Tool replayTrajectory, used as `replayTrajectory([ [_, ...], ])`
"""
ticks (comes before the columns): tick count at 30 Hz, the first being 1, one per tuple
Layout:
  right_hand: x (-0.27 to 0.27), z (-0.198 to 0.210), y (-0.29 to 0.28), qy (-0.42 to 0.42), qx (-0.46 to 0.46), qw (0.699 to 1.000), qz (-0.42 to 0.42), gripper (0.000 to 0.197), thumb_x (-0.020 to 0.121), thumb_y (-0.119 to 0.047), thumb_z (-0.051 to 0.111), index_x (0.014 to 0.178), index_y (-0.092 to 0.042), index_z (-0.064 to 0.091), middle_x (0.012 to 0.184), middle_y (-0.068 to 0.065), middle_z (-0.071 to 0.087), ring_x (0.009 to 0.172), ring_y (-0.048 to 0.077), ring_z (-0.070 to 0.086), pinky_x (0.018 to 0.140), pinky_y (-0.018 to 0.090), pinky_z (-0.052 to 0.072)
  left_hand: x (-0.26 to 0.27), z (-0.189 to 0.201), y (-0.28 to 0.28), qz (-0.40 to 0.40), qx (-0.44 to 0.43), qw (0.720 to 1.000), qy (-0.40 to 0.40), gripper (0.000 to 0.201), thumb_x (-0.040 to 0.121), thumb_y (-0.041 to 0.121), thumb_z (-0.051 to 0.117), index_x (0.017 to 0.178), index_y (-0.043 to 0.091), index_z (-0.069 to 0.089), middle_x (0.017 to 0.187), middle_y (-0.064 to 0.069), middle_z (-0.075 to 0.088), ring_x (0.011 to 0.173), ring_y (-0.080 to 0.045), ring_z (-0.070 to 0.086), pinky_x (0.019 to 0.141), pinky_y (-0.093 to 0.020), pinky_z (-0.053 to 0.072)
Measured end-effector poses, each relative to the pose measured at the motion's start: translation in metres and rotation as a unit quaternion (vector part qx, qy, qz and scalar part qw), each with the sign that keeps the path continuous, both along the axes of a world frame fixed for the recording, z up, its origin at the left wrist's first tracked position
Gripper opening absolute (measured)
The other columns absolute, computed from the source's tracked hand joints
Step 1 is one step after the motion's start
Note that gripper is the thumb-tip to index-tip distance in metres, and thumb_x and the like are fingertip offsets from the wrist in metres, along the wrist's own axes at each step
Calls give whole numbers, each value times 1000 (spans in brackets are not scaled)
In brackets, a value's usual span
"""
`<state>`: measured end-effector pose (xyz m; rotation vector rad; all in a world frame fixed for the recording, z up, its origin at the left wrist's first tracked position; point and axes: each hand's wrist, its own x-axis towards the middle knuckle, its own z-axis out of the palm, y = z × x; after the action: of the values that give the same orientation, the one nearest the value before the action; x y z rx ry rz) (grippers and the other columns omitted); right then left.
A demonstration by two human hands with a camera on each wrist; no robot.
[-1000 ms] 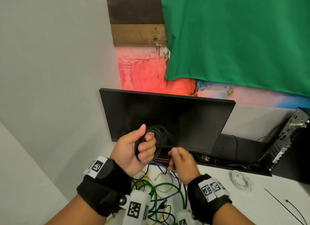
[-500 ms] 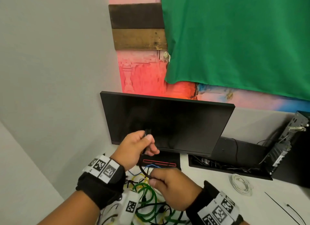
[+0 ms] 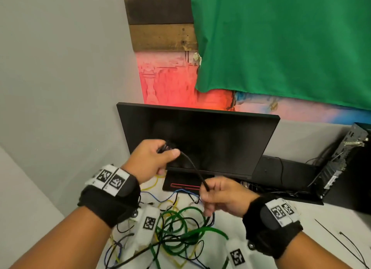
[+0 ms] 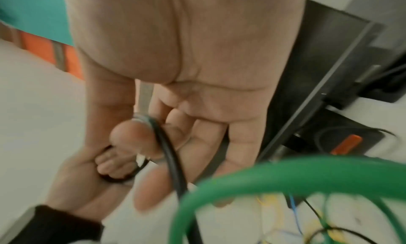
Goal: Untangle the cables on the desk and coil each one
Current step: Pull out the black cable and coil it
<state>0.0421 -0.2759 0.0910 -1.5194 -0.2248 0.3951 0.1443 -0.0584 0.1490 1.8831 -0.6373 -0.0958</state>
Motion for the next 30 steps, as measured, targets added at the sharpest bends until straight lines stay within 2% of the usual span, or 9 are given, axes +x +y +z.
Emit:
replayTrajectory([
  [4,-19,-41,6,90,31,994,54,5,83,-23,74,83,-22,69,76,3,69,89,24,69,69,25,54,2,12,-11,6,-20,999,-39,33,89,28,68,68,8,54,44,-3,53,39,-13,46,48,-22,43],
  [7,-24,-70,24,94,-91,987,93,4,82,-34,72,81,-30,73,96,-3,75,94,13,66,78,25,52,-2,17,-30,8,-47,997,-63,34,89,31,67,71,5,56,44,-1,54,41,-13,47,49,-21,44],
  [11,-20,-90,29,72,-219,971,59,20,90,-39,62,75,-35,75,98,-6,76,96,6,68,103,37,48,-4,37,-50,-1,-83,992,-96,37,87,38,65,74,4,57,47,-1,56,42,-12,51,51,-24,47],
  [15,-17,-78,-33,25,-148,969,-194,32,96,-44,51,78,-28,73,68,3,71,82,25,74,90,49,50,13,52,-43,37,-115,988,-95,33,90,38,64,64,19,54,44,2,54,43,-12,52,50,-22,47],
  [19,-10,-54,-110,-63,-54,886,-457,34,89,-56,54,81,-25,67,52,0,44,46,23,53,59,40,50,21,32,-28,32,-65,995,-75,43,82,56,59,61,18,53,46,-3,57,42,-15,55,51,-24,49],
  [21,-6,-52,-113,-61,-101,879,-462,32,95,-48,53,77,-24,63,55,1,50,45,21,49,53,38,49,17,17,-31,3,-62,998,-23,44,79,60,57,57,23,54,45,-2,53,42,-17,54,50,-25,46],
  [24,-6,-67,-89,-26,-194,893,-406,33,101,-36,50,79,-16,64,64,1,63,58,22,61,67,43,53,13,2,-38,-27,-117,989,92,41,77,60,59,55,26,56,47,2,44,41,-17,48,43,-25,40],
  [27,-10,-71,-60,30,-285,900,-329,30,101,-44,46,94,-20,63,81,-1,72,72,14,68,70,30,51,10,-6,-39,-44,-133,977,162,41,76,61,61,57,25,58,49,2,42,42,-16,45,43,-24,39],
  [30,-6,-66,-41,41,-250,902,-350,22,101,-40,48,118,-26,45,97,-5,69,84,10,69,73,26,50,8,-9,-34,-42,-143,967,205,41,79,59,61,59,24,59,50,2,41,43,-16,44,43,-25,39],
])
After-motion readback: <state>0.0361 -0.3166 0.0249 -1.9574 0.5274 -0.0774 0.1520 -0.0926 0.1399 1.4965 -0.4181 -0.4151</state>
